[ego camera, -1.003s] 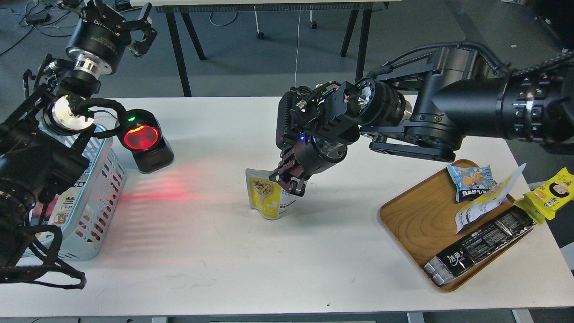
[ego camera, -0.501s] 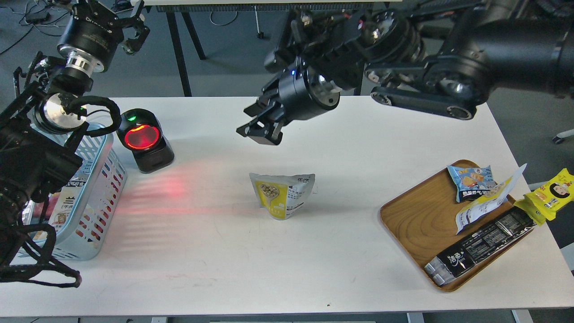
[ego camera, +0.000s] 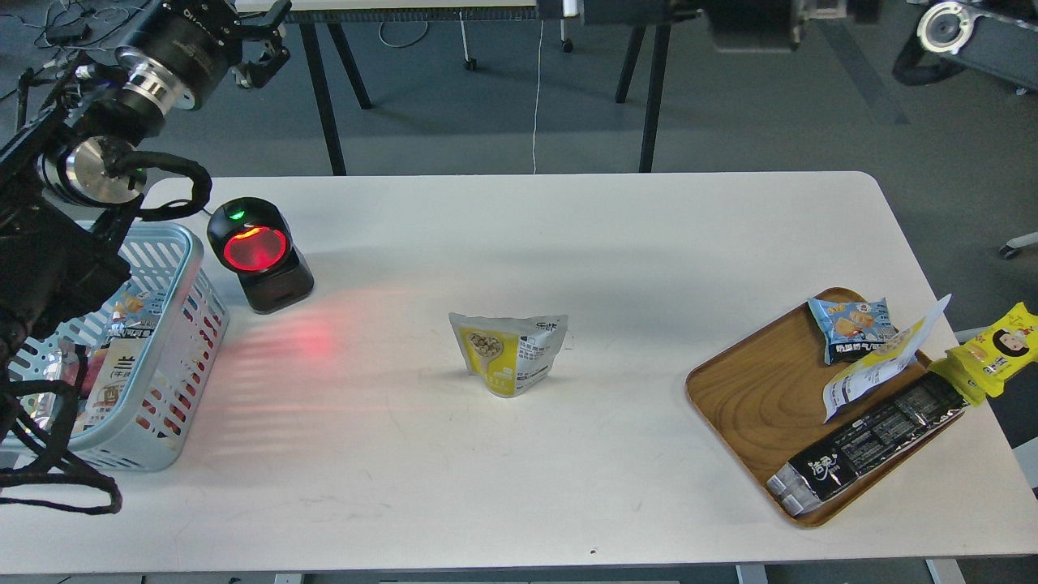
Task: Scan snack and place in basket
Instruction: 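Withdraw the right arm and swing the left arm toward the bag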
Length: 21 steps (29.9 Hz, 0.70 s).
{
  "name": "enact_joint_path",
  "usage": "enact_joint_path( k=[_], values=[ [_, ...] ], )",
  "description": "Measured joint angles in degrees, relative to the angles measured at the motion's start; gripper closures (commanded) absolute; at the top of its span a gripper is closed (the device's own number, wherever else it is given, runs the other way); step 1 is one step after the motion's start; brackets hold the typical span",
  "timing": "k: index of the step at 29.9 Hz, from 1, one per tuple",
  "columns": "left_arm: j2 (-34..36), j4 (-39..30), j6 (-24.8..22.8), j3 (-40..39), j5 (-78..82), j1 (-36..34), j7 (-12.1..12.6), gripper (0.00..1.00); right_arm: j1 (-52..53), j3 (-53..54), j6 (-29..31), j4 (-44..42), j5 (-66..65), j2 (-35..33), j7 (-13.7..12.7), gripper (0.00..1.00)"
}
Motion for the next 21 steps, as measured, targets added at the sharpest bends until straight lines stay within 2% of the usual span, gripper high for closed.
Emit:
enact_joint_path(
  k=[5,9,16,19,21],
  values=[
    [1.43,-8.92,-0.01,1.84,10.99,-2.04,0.00,0.01,-10.23,8.81,-0.07,-7.16,10.73,-0.44,0.00,0.01],
    [5.96,-23.40,-0.04,2.11,24.22,-1.58,-0.06,0.01,-18.32,16.09,0.26,-12.10,21.19,-0.24,0.01,0.01],
    [13.32,-48.50,-0.01,5.82,45.72,-0.11,-0.36,0.01,-28.85,22.02,0.80,-16.97,45.58,-0.07,0.01,0.01],
    [13.98,-56.09,-0.01,9.47,58.54,0.13,-0.49,0.01,-33.09,24.78,2.00,-19.04,55.72,0.15,0.01,0.02],
    [13.59,-58.79,-0.01,11.83,68.27,0.31,-0.66,0.01,-36.18,26.95,4.18,-20.62,60.56,0.36,-0.83,0.02]
  ],
)
